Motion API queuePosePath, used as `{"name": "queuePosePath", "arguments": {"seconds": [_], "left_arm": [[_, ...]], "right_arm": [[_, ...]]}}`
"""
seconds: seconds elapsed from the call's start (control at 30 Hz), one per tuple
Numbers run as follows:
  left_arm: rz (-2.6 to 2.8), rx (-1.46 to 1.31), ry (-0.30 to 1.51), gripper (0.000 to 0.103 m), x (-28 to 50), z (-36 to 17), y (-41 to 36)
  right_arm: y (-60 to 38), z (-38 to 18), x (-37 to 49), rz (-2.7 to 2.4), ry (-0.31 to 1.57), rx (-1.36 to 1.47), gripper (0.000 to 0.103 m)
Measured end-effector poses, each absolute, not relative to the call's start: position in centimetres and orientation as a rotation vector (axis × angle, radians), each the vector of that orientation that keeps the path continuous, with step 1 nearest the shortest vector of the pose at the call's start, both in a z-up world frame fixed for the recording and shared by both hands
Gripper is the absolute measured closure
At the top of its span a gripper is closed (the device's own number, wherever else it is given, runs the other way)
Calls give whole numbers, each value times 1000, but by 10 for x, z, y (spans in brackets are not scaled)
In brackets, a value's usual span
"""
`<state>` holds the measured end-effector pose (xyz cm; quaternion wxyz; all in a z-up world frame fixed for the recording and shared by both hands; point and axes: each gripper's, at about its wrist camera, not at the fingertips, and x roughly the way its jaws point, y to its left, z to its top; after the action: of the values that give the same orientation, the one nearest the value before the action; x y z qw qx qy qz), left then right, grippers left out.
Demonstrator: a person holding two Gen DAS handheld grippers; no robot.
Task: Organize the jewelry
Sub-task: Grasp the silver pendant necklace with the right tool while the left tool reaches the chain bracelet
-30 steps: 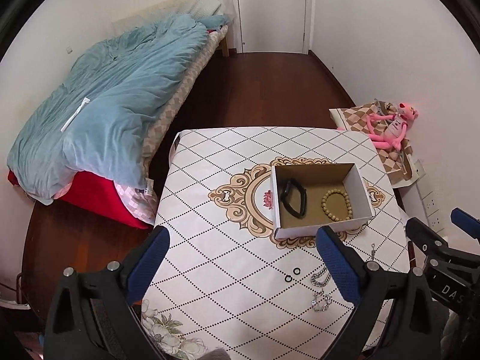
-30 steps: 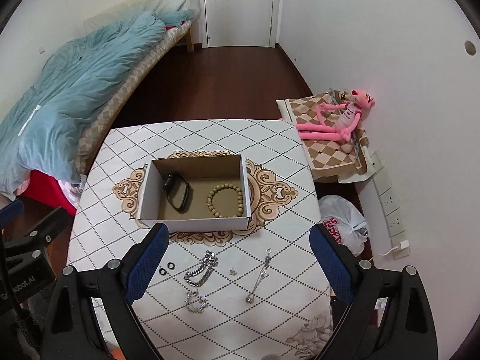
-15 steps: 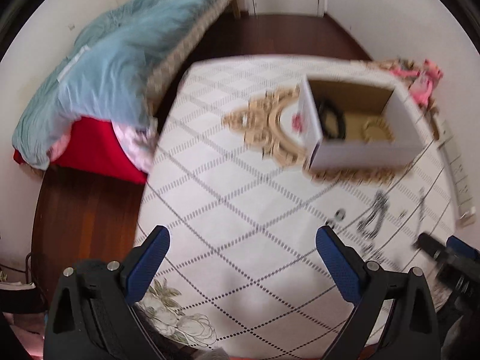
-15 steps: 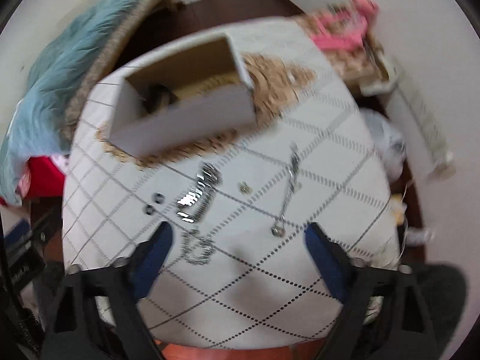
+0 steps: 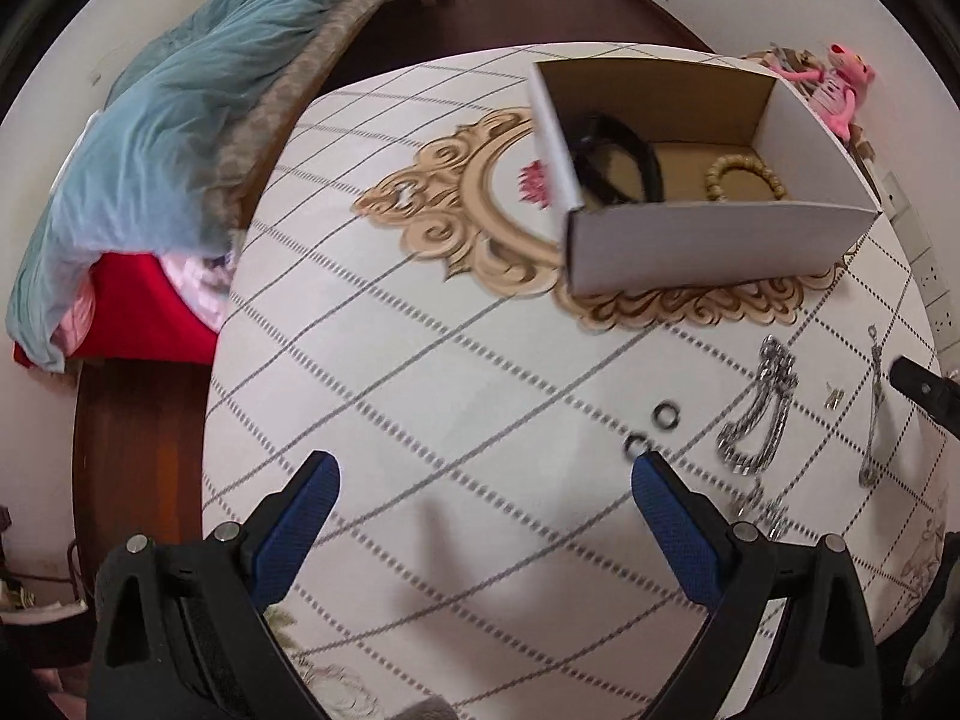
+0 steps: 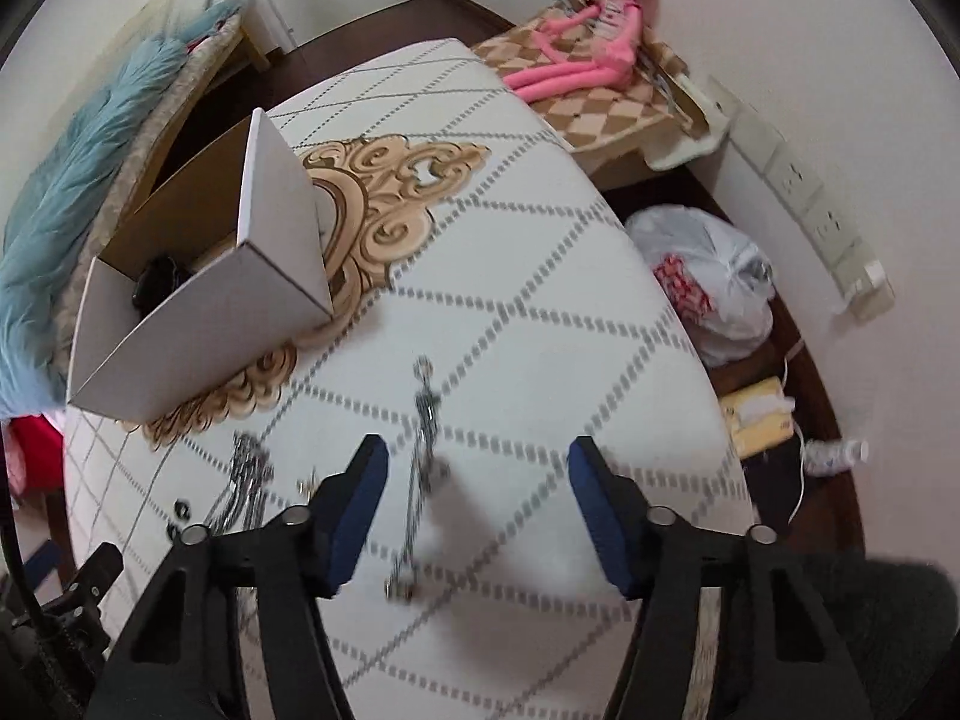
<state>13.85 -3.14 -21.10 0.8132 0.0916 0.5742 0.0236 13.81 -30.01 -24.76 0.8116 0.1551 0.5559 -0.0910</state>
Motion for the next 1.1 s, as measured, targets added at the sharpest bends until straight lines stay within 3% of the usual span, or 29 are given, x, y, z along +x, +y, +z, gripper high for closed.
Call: {"name": "queuePosePath", "arguments": {"seconds": [0.07,0.17,0.2,0.23,0.27,0.6,0.93,1.1], "left_arm": [[44,214,1224,3,146,-212,-40],[36,227,1225,3,152,-215,-47],[33,232,1224,3,154,-215,-49],[31,238,1223,3,155,-215,-51],[27,244,1225,3,155,-216,-53],[-5,242,1263,3,154,-229,-55],[-190,122,1311,4,156,-238,-72],[-260,184,1306,19,153,-244,-96]], "right_arm": [[-297,-251,149,-186,1186,289,49],[-289,-256,162,-172,1183,213,68],[-285,-256,164,-157,1178,183,76],[-281,-257,165,-160,1175,144,92],[-279,-257,165,-145,1169,137,97],[-313,-229,135,-72,1077,413,98],[-309,-207,107,-29,1047,418,98],[-311,-212,104,-46,1054,426,98]]}}
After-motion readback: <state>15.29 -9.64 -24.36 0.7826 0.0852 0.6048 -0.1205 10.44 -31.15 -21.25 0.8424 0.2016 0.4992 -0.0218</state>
